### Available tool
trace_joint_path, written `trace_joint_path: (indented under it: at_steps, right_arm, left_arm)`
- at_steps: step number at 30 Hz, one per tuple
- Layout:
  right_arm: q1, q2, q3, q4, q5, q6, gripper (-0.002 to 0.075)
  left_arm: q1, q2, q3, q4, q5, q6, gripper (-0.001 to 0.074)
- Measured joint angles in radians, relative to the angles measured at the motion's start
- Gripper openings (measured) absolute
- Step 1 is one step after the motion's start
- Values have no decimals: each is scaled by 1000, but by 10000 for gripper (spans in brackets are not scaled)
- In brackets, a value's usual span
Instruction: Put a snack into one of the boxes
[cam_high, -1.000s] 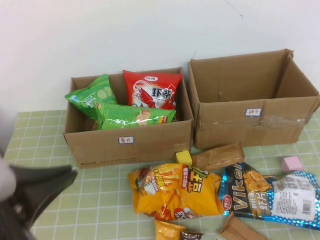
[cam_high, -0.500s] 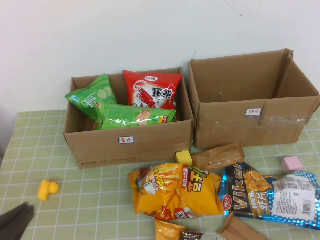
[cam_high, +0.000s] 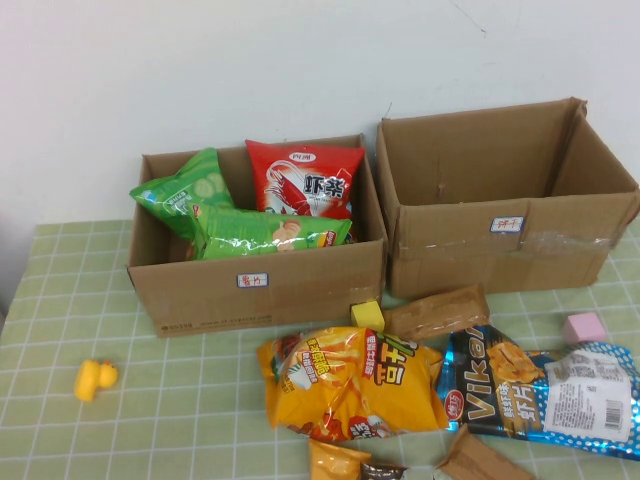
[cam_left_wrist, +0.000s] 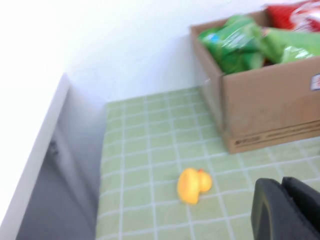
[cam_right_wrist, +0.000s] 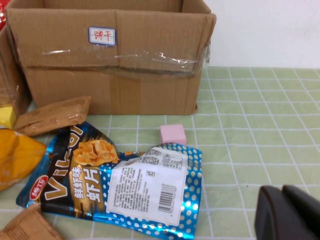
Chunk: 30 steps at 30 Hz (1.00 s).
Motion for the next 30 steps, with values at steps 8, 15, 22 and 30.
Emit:
trace_joint_path:
  at_steps: [8, 15, 22, 30]
  right_arm:
    - [0, 0, 0, 0, 0, 0, -2]
    - [0, 0, 0, 0, 0, 0, -2]
    - [0, 0, 0, 0, 0, 0, -2]
    - [0, 0, 0, 0, 0, 0, -2]
  left_arm:
    - [52, -2, 25, 5, 5, -11, -1]
    - [52, -2, 23, 8, 33, -16, -1]
    - [52, -2, 23, 8, 33, -19, -1]
    - [52, -3, 23, 8, 33, -19, -1]
